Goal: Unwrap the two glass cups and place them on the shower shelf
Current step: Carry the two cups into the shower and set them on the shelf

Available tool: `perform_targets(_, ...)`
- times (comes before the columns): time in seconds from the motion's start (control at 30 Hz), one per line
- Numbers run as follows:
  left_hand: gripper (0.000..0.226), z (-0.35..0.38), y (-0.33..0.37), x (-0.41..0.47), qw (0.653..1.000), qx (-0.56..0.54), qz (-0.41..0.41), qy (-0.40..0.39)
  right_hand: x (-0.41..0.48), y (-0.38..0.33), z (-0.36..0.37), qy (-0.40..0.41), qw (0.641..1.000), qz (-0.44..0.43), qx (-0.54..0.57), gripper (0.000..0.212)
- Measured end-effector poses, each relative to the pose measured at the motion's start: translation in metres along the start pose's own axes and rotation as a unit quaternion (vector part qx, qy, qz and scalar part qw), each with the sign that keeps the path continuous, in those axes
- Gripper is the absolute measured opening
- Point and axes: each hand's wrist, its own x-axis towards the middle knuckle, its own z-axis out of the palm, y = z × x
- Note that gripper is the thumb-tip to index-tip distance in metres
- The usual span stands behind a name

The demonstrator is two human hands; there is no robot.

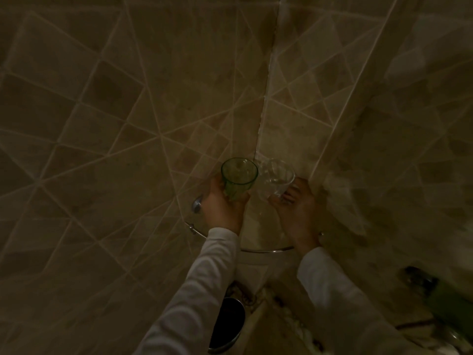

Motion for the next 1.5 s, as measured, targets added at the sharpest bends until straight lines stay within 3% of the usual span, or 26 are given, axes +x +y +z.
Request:
perform_targets(0.37, 0.080, 0.003, -0.003, 0.003, 1.000, 0.005, 0.021, 0.004, -0.008, -0.011, 0.004, 0.044, 0.986, -0.038, -0.157, 0.063)
perform_targets(0.67, 0.084, -0.003, 0.006, -0.004, 0.998, 0.050, 0.037, 0.006, -0.003, -0.018, 0.003, -0.005, 0.992, -0.012, -0.129, 0.072)
perform_targets(1.13, 0.087, -0.001, 0.004, -0.004, 0.996, 0.081, 0.025, -0.002, -0.004, -0.020, 0.002, -0.008, 0.987, -0.013, -0.161, 0.075)
perform_targets(1.37, 0.094, -0.005, 0.006, -0.011, 0.993, 0.116, 0.024, -0.003, -0.013, -0.023, -0.008, -0.014, 0.978, 0.001, -0.208, 0.062)
perform_targets(1.5, 0.097, -0.012, -0.001, -0.023, 0.992, 0.120, 0.033, 0.009, -0.030, -0.023, -0.019, 0.005, 0.982, -0.058, -0.178, 0.047)
